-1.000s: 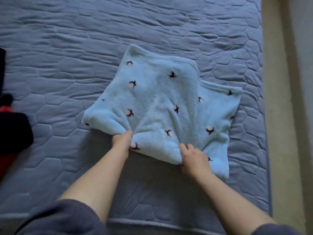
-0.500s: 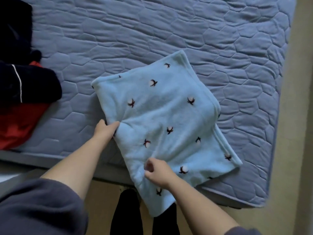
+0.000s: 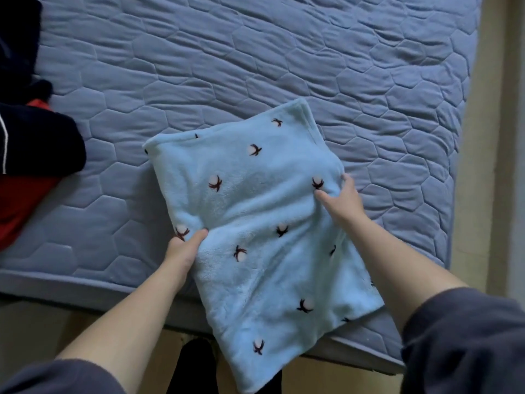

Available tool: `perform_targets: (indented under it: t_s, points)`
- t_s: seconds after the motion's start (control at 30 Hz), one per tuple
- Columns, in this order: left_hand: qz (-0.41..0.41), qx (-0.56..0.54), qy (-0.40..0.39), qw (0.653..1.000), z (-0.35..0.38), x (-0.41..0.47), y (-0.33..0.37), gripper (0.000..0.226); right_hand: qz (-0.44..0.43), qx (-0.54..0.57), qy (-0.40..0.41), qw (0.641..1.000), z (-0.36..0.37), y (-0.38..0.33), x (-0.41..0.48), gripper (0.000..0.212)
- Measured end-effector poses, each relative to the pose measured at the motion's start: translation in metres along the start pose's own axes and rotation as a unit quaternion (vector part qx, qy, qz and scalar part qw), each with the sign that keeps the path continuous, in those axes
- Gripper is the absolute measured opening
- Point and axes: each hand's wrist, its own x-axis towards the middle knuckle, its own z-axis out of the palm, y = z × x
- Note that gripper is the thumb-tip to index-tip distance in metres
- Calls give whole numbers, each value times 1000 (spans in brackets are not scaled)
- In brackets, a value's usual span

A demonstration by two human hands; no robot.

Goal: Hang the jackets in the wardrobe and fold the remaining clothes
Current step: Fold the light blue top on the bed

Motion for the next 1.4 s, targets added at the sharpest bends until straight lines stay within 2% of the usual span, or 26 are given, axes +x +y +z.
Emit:
perform_targets:
  t_s: [0.1, 0.2, 0.23, 0.3, 0.33, 0.4, 0.5, 0.6, 0.7, 0.87, 0.97, 1.07, 1.13, 1.23, 1.33, 1.4]
  points:
    - [19, 17, 7, 1000, -2, 11, -7, 21, -4, 69, -61, 996, 2, 2, 17, 84]
    - [14, 7, -7, 1000, -5, 20, -14, 22, 5, 144, -134, 981, -4, 8, 34, 49]
    - [6, -4, -20, 1000, -6, 22, -15, 26, 7, 161, -170, 972, -9, 10, 38, 47]
    - [-23, -54, -50, 997, -9, 21, -15, 44, 39, 173, -257, 950, -16, 13, 43, 62]
    - [-42, -88, -71, 993, -11, 19, -14, 56, 64, 172, -291, 939, -18, 14, 44, 63]
    - [-71, -133, -117, 982, -13, 13, -10, 72, 105, 179, -323, 923, -21, 18, 43, 49]
    - [-65, -149, -137, 977, -13, 1, 2, 72, 119, 226, -304, 918, -26, 16, 32, 27]
    - [-44, -160, -135, 977, -9, -19, 29, 63, 117, 288, -289, 905, -44, 7, 16, 20]
    - [7, -149, -132, 980, -6, -38, 84, 45, 92, 316, -261, 908, -82, -16, 4, 20]
    - [146, -74, -184, 969, 2, -91, 224, 21, -27, 362, -166, 917, -177, -81, -16, 26]
    - [246, -24, -226, 942, 8, -142, 308, 25, -97, 395, -97, 908, -244, -117, -33, 29]
    - [293, 3, -242, 925, 16, -180, 357, 37, -134, 400, -59, 905, -283, -130, -49, 38]
    - [298, 15, -238, 924, 21, -186, 363, 41, -145, 402, -57, 903, -286, -123, -53, 38]
    - [273, 47, -214, 937, 28, -163, 335, 46, -123, 372, -82, 917, -261, -87, -53, 39]
    - [210, 96, -165, 959, 34, -115, 266, 46, -87, 334, -126, 930, -202, -31, -52, 31]
    - [162, 137, -136, 968, 36, -85, 201, 40, -58, 298, -166, 938, -151, 15, -52, 38]
